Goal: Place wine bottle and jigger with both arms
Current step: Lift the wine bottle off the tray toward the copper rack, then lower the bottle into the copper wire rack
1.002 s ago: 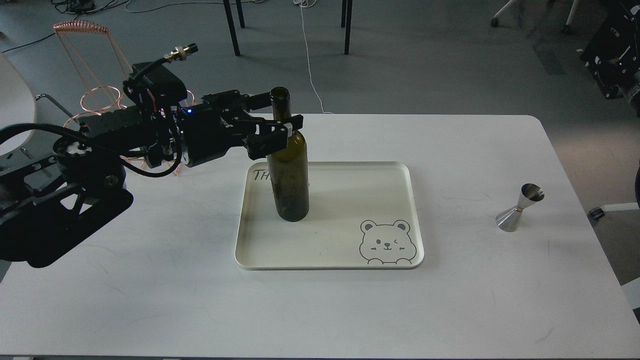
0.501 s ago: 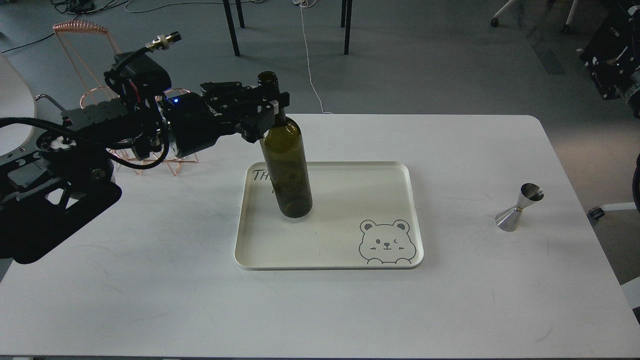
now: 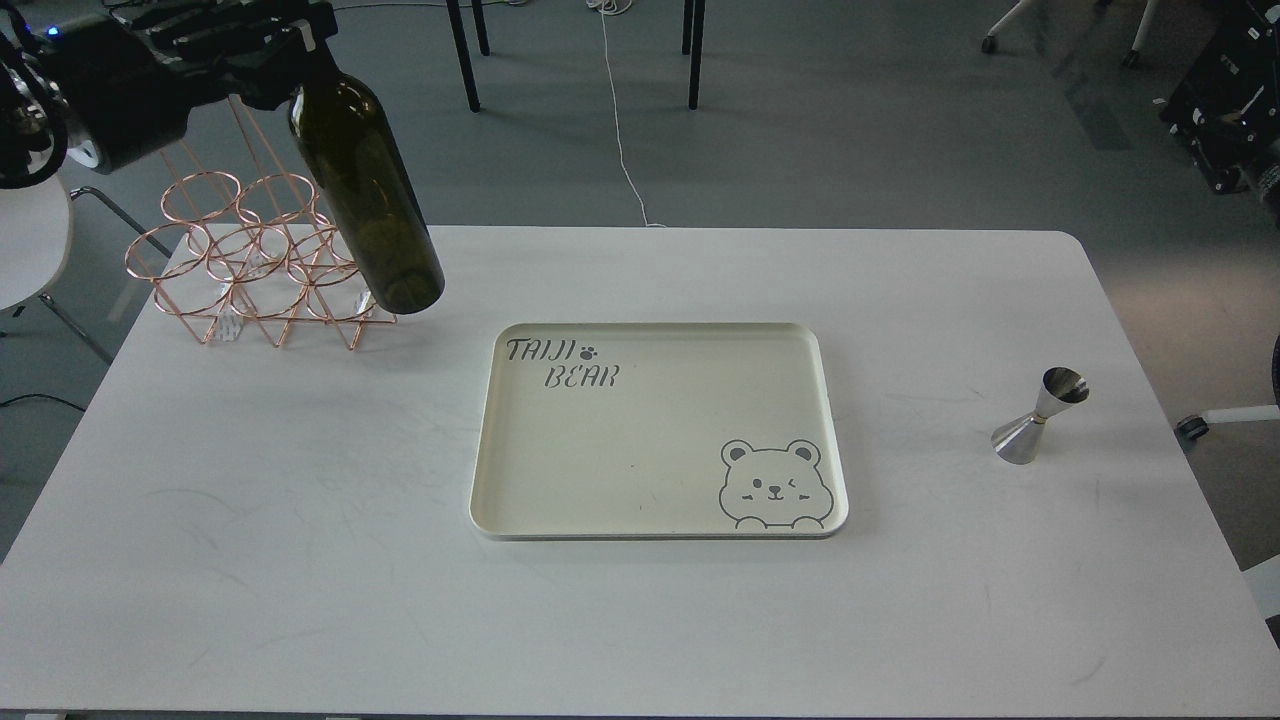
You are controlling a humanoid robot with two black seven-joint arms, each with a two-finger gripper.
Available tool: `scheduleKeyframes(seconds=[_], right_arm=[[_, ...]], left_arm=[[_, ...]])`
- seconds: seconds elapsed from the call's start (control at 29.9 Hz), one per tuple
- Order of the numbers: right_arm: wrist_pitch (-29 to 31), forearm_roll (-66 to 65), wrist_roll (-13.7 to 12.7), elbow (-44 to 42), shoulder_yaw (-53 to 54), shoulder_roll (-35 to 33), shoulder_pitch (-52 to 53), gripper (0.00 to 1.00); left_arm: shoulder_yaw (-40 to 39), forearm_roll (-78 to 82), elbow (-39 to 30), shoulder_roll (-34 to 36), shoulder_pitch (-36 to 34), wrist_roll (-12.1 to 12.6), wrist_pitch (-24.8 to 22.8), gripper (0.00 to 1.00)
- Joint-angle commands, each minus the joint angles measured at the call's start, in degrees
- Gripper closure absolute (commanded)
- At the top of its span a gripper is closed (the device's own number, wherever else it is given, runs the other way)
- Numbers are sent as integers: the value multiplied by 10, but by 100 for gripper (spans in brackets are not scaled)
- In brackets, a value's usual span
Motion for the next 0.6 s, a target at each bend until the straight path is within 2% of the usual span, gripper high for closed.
scheduleKeyframes(seconds=[0.0, 0.13, 0.27, 0.43, 0.57], right_arm=[[0, 1, 0, 0, 0, 0, 0, 21], [1, 1, 0, -1, 0, -1, 0, 21], [1, 0, 0, -1, 0, -1, 0, 21], [2, 0, 0, 0, -1, 0, 0, 21], [2, 0, 0, 1, -1, 0, 0, 21]], left_arm=[[1, 1, 46, 1, -27, -10, 0, 84], [1, 2, 95, 0, -38, -13, 1, 84], [21, 22, 132, -9, -38, -27, 4, 84], [63, 35, 161, -17, -40, -32, 61, 84], [65, 33, 174, -22, -40, -30, 69, 84]])
